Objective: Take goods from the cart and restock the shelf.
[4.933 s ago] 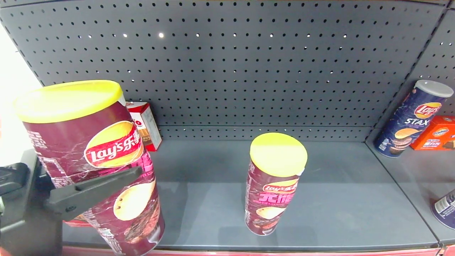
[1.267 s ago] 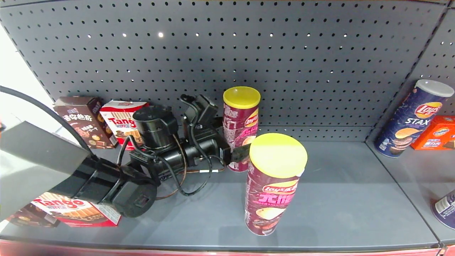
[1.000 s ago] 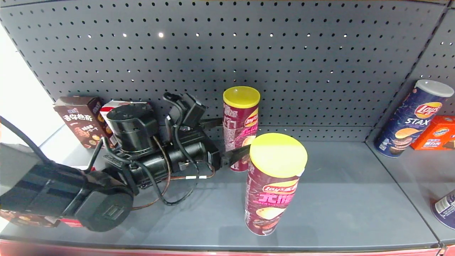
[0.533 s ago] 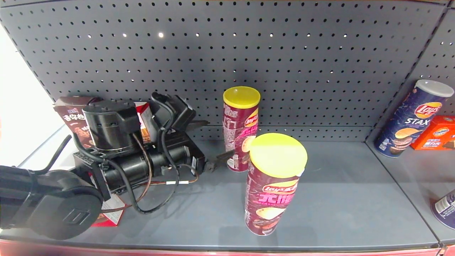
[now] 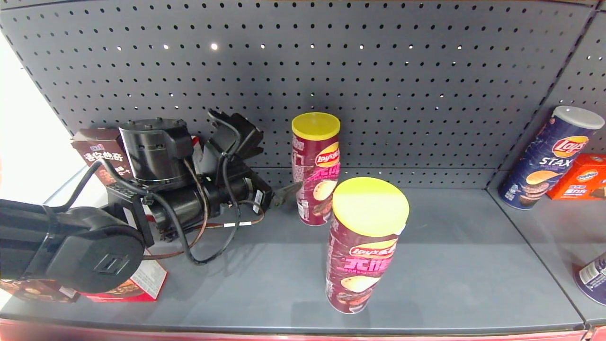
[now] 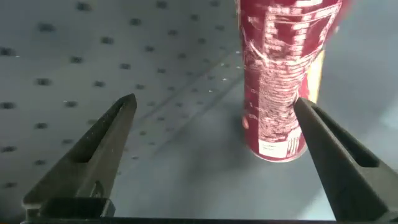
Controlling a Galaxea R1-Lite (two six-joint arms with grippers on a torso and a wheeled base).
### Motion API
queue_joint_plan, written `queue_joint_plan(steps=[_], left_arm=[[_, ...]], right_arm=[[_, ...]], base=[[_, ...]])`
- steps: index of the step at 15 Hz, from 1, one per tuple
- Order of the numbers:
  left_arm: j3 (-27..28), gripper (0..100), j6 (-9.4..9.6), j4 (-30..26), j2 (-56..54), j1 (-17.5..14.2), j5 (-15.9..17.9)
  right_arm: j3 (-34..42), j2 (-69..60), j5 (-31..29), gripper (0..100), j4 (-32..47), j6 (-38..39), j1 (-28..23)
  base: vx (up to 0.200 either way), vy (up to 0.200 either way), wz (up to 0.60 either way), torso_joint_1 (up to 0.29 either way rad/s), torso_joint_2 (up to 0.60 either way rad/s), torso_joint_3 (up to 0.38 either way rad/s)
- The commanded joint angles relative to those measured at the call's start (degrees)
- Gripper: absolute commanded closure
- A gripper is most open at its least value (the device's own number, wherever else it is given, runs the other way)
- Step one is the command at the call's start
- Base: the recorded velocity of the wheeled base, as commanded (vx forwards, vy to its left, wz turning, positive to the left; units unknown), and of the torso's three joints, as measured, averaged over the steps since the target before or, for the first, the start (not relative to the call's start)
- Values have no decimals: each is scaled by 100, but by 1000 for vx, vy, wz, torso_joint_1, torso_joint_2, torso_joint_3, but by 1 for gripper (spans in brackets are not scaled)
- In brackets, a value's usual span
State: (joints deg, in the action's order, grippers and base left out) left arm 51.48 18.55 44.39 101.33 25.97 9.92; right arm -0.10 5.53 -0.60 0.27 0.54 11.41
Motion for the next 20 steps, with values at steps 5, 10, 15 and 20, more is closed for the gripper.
queue_joint_plan(steps=[5,10,15,20], left_arm=[[204,0,254,-62,124,-144,-421],[538,0,289,-220,326,-197,-887],[407,0,333,-220,80,-144,-1089],[-94,0,518,-317,-395,-144,-904]], right_arm=[[1,9,-2,0,0,-1,2],[1,9,-2,0,0,-1,2],[1,9,-2,0,0,-1,2],[1,9,-2,0,0,-1,2]], base=[[0,0,0,0,0,0],[0,0,0,0,0,0],[0,0,0,0,0,0],[0,0,0,0,0,0]])
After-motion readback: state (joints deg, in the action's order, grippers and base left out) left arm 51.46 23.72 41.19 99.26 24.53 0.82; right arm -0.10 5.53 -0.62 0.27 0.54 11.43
